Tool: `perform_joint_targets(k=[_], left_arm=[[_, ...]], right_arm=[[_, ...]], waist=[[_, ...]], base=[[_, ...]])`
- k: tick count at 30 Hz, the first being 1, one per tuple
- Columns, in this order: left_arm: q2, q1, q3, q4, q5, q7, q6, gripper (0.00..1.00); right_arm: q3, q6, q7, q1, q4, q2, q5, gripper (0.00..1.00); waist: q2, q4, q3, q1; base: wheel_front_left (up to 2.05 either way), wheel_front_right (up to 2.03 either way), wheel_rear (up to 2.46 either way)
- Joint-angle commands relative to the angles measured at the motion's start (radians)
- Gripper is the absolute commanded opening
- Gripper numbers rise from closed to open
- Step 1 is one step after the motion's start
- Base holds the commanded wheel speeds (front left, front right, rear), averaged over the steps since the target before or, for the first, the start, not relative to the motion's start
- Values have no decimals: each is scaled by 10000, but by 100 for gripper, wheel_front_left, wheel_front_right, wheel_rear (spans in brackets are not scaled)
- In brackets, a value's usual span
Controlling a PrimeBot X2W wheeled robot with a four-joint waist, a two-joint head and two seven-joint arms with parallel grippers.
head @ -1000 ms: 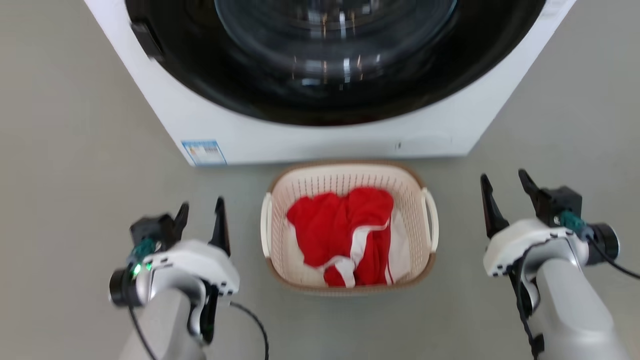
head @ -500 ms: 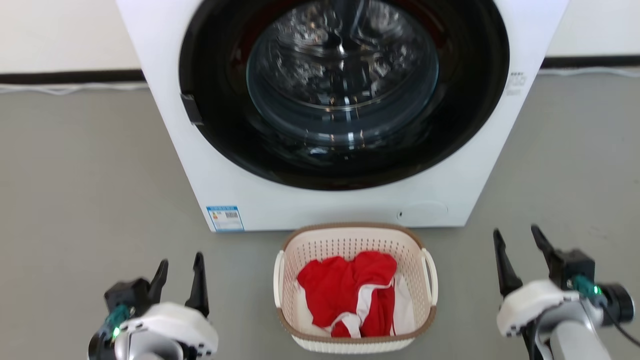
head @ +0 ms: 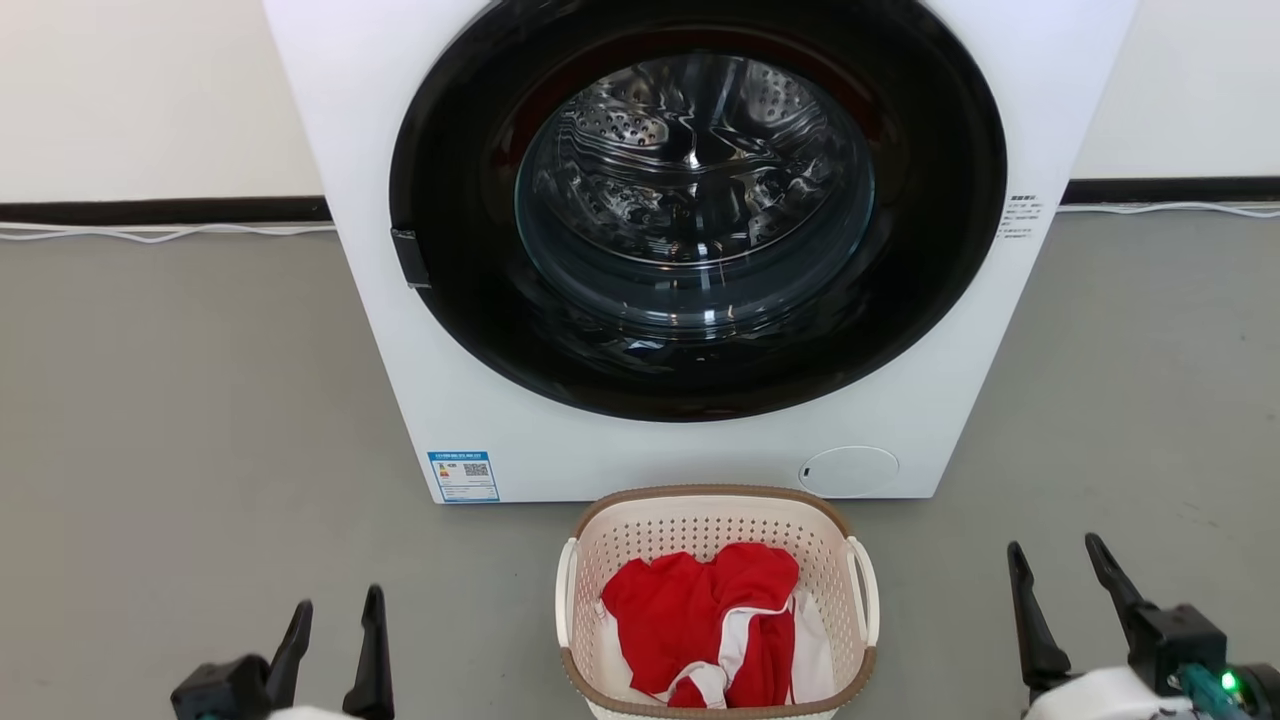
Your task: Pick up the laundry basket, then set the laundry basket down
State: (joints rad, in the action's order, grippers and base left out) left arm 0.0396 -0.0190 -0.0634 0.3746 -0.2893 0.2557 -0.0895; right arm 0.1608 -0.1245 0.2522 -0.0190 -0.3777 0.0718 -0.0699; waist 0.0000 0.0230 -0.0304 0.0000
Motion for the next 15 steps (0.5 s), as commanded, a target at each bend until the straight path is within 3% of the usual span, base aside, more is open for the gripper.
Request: perform_joint_targets(k=[1, 11, 12, 15], left_arm=[[112, 142, -338, -329, 78, 61, -43, 100], [108, -173, -401, -618, -6, 61, -32, 100], [0, -368, -104, -339, -10, 0, -31, 0], [-90, -431, -96, 42, -27, -12, -29, 0]], right_arm=[[-220, -62, 95, -78, 365, 77, 32, 100], [-5, -62, 95, 456, 736, -58, 2, 100], [238, 0, 0, 636, 454, -173, 1, 0], [243, 10, -32, 706, 104, -257, 11, 0]], waist=[[0, -17, -6, 0], [0, -51, -73, 0], [0, -50, -74, 0], [0, -50, -76, 0]], base=[[0, 0, 0], [0, 0, 0], [0, 0, 0], [0, 0, 0]])
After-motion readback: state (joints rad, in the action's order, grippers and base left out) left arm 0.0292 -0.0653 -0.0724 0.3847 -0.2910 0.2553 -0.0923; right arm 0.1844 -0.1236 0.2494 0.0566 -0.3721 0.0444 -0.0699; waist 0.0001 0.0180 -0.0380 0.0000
